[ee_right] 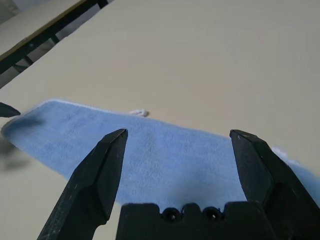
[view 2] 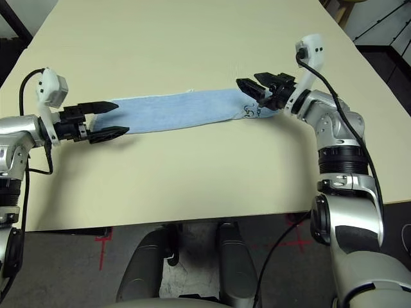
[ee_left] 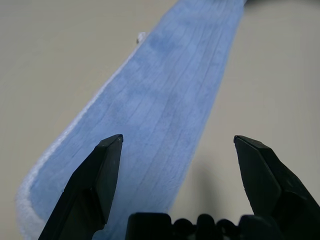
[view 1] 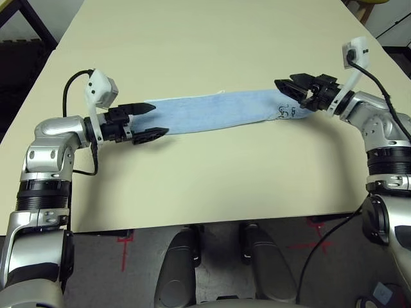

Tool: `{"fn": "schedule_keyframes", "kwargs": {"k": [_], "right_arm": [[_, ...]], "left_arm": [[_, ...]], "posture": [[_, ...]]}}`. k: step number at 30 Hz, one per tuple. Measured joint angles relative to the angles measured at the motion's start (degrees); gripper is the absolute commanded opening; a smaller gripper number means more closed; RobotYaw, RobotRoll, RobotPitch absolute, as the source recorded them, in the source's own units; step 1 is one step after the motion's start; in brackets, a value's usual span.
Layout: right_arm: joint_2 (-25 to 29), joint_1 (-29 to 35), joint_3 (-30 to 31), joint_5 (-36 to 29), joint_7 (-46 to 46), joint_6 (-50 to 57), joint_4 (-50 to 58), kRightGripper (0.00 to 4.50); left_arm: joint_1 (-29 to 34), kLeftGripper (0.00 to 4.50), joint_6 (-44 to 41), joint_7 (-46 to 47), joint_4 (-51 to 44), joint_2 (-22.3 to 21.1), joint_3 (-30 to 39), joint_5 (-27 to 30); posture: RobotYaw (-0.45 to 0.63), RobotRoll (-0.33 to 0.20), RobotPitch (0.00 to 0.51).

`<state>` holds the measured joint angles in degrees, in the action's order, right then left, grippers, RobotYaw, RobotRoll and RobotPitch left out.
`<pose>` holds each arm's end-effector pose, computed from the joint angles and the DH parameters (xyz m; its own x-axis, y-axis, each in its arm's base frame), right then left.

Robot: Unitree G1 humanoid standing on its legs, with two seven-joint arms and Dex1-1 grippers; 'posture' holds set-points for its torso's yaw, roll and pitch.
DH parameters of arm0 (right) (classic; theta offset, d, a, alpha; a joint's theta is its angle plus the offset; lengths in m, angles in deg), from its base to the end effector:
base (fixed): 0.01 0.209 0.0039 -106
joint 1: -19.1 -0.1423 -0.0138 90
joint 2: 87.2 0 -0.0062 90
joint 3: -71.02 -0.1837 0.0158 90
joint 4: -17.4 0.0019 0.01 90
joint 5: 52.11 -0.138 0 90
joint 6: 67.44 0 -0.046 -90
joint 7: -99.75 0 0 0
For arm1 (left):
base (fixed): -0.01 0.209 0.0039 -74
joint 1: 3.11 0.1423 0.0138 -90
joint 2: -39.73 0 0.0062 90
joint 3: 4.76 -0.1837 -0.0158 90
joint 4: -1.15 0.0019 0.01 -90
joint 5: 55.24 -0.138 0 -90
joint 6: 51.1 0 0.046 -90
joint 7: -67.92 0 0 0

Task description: Fold the towel and set it aside.

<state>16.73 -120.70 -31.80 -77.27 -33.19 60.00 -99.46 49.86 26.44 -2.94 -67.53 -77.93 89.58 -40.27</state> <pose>0.3261 -0.2532 0.2080 0.7607 0.6491 0.0012 -0.6360 0.7450 0.2014 0.2927 0.2965 0.2044 0.5710 -0.7770 -0.2650 0.8159 0.5013 0.2881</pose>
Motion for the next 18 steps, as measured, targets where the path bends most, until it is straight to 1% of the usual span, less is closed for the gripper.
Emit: {"fn": "schedule_keyframes", "kwargs": {"k": [4,6,8,12,15,18], "right_arm": [[0.82,0.88,-1.33,-2.39,-1.09,6.75,1.09,4.44],[2.1,1.14,-2.09,-4.71,-1.34,12.69,1.89,4.44],[3.35,1.37,-4.33,-7.17,-1.68,17.58,2.14,4.44],[5.79,3.47,-11.36,-12.13,-2.95,24.41,1.99,4.44],[6.78,6.16,-16.72,-15.29,-5.27,29.4,2.14,4.44],[7.16,10.27,-19.55,-16.96,-7.65,33.37,3.86,4.44]], "left_arm": [[-0.57,4.5,2.42,0.0,1.55,-0.21,-0.84,-1.36],[-0.6,4.5,3.37,0.01,2.24,-0.28,-1.02,-1.84],[-0.59,4.5,4.03,-0.03,2.26,-0.32,-1.03,-1.87],[-0.07,4.5,4.1,-0.28,2.22,-0.32,-0.73,-0.76],[1.0,4.5,3.99,-0.71,2.06,-0.32,-0.45,0.05],[1.68,4.5,3.87,-1.14,2.01,-0.34,-0.41,0.57]], "posture": [[-0.04,0.0,0.246],[-0.04,0.0,0.247],[-0.04,0.0,0.249],[-0.05,0.0,0.25],[-0.05,0.0,0.25],[-0.06,0.0,0.249]]}}
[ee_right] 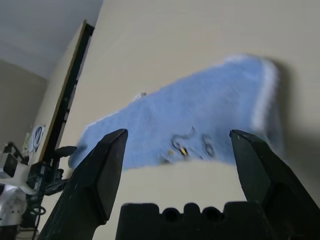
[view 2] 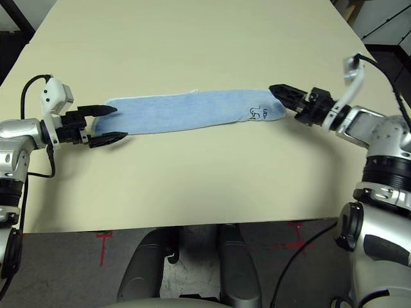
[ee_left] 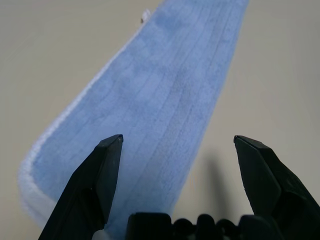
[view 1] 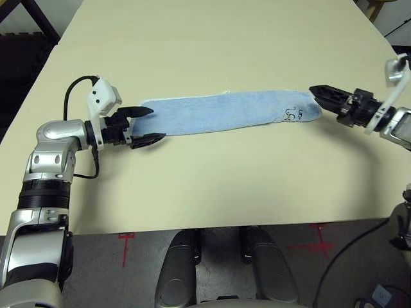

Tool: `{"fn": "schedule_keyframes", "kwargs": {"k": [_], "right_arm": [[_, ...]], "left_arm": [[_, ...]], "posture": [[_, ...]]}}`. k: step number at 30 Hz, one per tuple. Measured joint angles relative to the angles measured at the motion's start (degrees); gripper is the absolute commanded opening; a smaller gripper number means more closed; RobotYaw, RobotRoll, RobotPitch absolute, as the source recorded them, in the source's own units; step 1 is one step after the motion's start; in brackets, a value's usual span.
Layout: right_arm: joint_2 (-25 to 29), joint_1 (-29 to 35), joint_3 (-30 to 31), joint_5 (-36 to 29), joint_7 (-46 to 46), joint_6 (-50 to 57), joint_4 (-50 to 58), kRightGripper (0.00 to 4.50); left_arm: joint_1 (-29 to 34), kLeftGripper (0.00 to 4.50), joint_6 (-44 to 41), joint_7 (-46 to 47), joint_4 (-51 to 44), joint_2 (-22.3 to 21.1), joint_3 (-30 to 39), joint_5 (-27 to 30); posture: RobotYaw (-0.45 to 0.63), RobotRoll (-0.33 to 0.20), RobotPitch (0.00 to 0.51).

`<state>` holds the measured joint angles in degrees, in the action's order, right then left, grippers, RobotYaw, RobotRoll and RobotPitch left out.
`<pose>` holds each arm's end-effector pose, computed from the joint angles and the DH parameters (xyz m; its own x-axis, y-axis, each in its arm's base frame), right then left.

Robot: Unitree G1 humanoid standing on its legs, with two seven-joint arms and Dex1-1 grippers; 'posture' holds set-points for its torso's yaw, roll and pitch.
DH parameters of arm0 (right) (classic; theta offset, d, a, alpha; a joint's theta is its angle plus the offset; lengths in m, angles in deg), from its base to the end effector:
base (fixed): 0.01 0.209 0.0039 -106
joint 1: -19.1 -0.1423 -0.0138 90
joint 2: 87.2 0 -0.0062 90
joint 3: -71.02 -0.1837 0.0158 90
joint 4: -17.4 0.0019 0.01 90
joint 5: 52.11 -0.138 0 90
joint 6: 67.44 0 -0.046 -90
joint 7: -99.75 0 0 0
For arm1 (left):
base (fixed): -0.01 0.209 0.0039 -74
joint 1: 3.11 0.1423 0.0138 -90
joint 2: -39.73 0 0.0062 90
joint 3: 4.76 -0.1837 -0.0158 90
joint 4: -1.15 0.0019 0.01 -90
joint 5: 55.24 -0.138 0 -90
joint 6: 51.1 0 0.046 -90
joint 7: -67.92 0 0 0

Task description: Fold the towel and set it aside.

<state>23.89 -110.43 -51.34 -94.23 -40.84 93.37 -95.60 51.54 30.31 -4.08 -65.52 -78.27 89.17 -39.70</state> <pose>0.2697 -0.3178 0.1826 0.8039 0.5890 -0.0819 -0.3739 0.6077 0.7007 0.2903 0.3018 0.1944 0.5559 -0.7850 -0.2734 0.8259 0.4843 0.2887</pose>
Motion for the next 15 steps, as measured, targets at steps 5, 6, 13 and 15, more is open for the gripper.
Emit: {"fn": "schedule_keyframes", "kwargs": {"k": [5,6,13,15], "right_arm": [[-0.42,3.32,-2.17,-1.09,-4.81,3.11,2.93,4.44],[-0.78,3.32,-2.22,-1.11,-5.82,3.15,3.3,4.44],[-4.2,1.89,-1.94,-0.89,-10.93,2.5,2.44,4.44],[-4.69,0.45,-1.68,-0.63,-11.69,1.49,1.24,4.44]], "left_arm": [[-0.08,4.5,-0.09,-0.48,-0.07,-0.02,-0.09,0.08],[-0.16,4.5,-0.21,-0.71,-0.09,-0.02,-0.12,0.09],[-0.35,4.5,-1.13,-1.37,-0.35,-0.01,-0.54,0.11],[-0.44,4.5,-1.12,-1.41,-0.31,-0.01,-0.57,0.08]], "posture": [[-0.06,0.0,0.248],[-0.06,0.0,0.248],[-0.06,0.0,0.244],[-0.05,0.0,0.244]]}}
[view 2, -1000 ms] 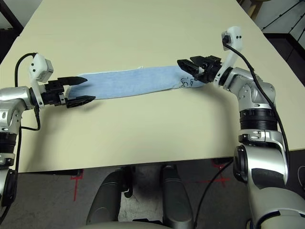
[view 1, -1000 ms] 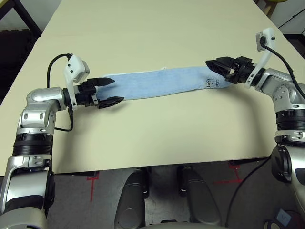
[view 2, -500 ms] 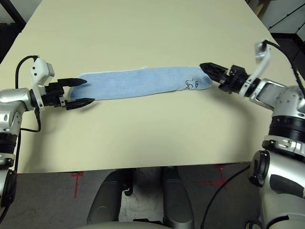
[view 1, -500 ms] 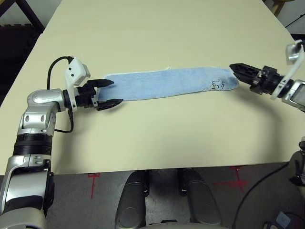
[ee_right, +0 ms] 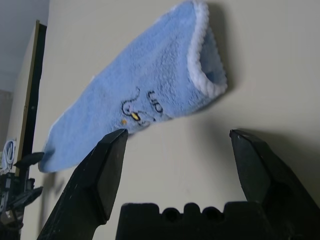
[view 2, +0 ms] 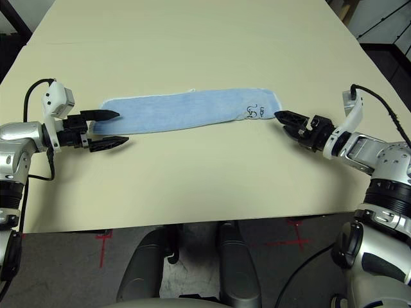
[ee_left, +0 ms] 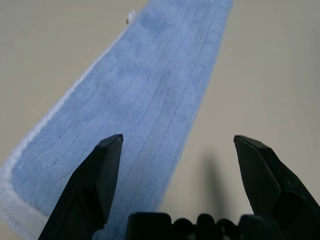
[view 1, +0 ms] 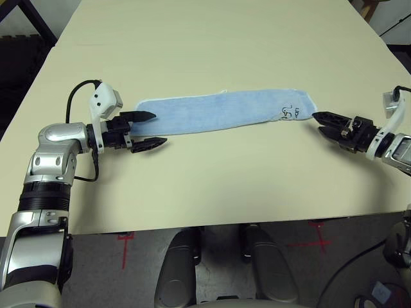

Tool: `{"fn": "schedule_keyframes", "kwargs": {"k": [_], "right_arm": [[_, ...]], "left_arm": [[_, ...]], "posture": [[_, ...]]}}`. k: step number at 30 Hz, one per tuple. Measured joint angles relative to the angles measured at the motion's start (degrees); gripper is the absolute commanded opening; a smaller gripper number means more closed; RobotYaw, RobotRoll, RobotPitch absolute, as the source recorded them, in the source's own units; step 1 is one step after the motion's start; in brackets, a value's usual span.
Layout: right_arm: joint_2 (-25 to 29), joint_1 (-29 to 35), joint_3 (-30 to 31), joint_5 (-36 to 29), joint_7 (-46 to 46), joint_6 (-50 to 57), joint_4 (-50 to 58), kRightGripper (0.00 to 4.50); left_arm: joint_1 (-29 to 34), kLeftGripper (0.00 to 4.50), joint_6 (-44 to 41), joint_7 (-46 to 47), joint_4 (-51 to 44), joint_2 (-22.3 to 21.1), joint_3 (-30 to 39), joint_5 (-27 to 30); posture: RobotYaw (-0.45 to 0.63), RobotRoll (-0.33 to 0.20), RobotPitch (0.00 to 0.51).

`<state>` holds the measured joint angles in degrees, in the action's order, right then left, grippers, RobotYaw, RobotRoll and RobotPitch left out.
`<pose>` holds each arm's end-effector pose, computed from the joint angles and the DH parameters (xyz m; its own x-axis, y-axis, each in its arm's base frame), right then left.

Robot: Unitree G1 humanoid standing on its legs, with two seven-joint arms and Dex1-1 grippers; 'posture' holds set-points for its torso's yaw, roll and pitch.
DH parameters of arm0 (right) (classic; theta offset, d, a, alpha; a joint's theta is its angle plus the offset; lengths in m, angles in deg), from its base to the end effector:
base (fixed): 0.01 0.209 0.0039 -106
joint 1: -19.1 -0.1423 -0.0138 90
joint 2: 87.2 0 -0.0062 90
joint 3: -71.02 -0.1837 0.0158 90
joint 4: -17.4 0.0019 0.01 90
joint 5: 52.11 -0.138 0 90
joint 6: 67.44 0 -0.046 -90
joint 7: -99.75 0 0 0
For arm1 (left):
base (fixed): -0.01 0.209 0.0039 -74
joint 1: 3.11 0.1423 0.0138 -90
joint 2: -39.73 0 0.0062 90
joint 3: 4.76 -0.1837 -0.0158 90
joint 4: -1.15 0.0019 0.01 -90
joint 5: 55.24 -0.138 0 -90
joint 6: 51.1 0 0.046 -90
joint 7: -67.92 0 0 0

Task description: Fold the towel and set it aside.

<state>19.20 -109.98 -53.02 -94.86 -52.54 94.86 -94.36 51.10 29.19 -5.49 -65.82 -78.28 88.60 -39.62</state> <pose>0.2734 -0.3034 0.1698 0.8375 0.5132 -0.1879 -0.2334 0.6467 0.7261 0.2916 0.2996 0.1954 0.5285 -0.7988 -0.2873 0.8447 0.4612 0.2716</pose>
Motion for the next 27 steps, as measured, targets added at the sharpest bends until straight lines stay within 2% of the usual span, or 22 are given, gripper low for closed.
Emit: {"fn": "schedule_keyframes", "kwargs": {"k": [13,14,16,27], "right_arm": [[-3.48,-8.95,2.35,3.51,-2.85,-13.8,-14.42,4.44],[-3.58,-9.26,2.5,3.59,-2.89,-14.36,-14.99,4.28],[-3.67,-9.69,2.58,3.74,-3.2,-15.38,-16.21,3.82],[-3.57,-9.07,2.54,4.22,-4.26,-16.38,-17.29,0.02]], "left_arm": [[-0.9,4.5,0.08,-0.62,0.08,-0.01,-0.31,-0.2],[-0.91,4.5,0.11,-0.66,0.08,-0.01,-0.42,-0.22],[-0.91,4.5,0.15,-0.73,0.08,-0.01,-0.61,-0.26],[-0.84,4.5,0.34,-1.1,0.07,-0.06,-0.82,-0.36]], "posture": [[-0.04,0.0,0.247],[-0.04,0.0,0.247],[-0.04,0.0,0.245],[-0.05,0.0,0.241]]}}
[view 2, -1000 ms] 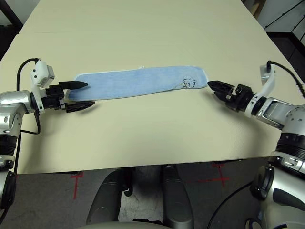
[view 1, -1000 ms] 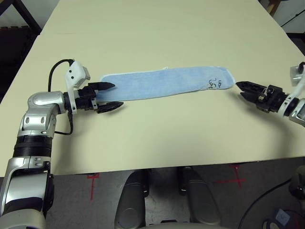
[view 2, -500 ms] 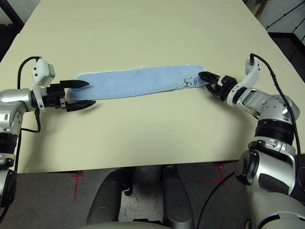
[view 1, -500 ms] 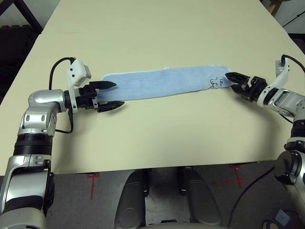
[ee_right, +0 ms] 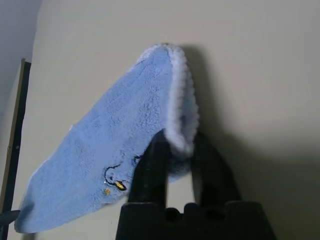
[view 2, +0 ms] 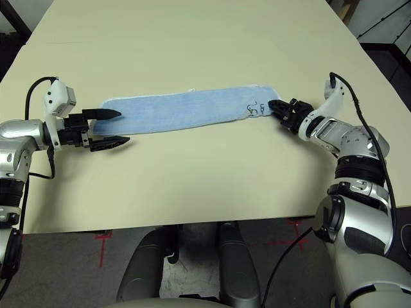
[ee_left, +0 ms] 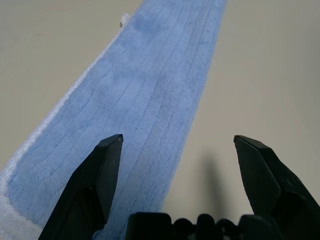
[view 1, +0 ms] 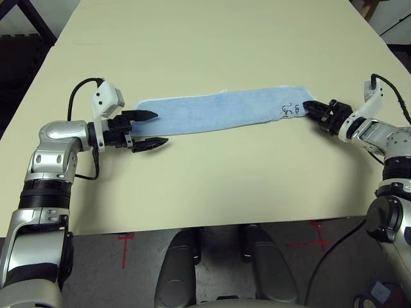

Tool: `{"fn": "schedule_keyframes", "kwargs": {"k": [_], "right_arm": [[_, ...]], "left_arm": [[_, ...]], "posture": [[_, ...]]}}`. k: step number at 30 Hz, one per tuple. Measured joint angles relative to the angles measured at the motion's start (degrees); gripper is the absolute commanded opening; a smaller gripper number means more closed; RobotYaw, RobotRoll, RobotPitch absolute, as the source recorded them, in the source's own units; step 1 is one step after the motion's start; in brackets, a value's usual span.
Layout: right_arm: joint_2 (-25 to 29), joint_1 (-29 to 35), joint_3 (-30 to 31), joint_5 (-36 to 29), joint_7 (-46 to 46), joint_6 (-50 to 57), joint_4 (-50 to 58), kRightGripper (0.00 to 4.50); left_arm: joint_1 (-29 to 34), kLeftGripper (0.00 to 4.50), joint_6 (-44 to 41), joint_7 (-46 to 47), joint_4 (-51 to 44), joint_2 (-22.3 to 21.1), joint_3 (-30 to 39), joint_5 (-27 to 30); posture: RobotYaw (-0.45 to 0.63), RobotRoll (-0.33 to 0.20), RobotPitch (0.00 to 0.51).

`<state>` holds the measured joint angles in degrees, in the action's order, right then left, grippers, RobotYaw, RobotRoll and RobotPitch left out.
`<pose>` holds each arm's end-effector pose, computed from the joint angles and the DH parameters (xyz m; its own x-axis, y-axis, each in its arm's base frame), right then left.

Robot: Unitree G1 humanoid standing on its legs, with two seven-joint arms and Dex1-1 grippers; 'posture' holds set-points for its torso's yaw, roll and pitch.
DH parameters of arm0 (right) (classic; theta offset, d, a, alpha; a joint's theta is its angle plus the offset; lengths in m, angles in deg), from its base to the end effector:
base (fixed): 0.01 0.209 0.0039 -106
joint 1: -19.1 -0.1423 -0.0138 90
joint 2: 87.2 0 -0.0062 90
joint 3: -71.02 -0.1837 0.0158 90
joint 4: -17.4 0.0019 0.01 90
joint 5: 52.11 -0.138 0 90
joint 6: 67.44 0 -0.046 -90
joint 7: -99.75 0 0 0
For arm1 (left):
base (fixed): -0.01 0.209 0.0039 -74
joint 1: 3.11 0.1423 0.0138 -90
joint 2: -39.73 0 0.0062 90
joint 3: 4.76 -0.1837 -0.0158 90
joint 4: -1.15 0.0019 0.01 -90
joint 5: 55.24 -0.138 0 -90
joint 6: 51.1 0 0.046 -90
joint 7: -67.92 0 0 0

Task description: Fold the towel and set it aside.

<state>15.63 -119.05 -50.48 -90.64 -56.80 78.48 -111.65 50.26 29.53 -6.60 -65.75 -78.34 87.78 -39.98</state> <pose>0.3116 -0.2852 0.1605 0.9021 0.3981 -0.1667 -0.1505 0.6522 0.7429 0.2937 0.2968 0.1983 0.5059 -0.8085 -0.3006 0.8572 0.4323 0.2800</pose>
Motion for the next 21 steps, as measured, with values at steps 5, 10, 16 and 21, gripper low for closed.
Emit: {"fn": "schedule_keyframes", "kwargs": {"k": [5,10,16,21], "right_arm": [[1.12,1.95,-0.3,-0.21,-0.12,0.28,1.93,0.02],[3.82,5.31,-0.38,-0.35,0.41,1.21,5.73,0.02],[6.11,8.95,-0.12,-0.55,2.4,2.67,10.03,0.02],[6.09,9.17,1.59,0.15,2.76,0.79,10.88,0.02]], "left_arm": [[0.08,4.5,0.01,-0.04,0.01,-0.11,-0.35,-0.04],[0.12,4.5,-0.96,0.02,0.1,-0.31,-0.23,0.53],[-1.15,4.5,-0.52,2.68,2.66,0.22,1.01,0.6],[-3.22,4.5,0.25,3.46,4.68,0.67,1.0,0.51]], "posture": [[-0.05,0.0,0.24],[-0.06,0.0,0.24],[-0.07,0.0,0.24],[-0.07,0.0,0.239]]}}
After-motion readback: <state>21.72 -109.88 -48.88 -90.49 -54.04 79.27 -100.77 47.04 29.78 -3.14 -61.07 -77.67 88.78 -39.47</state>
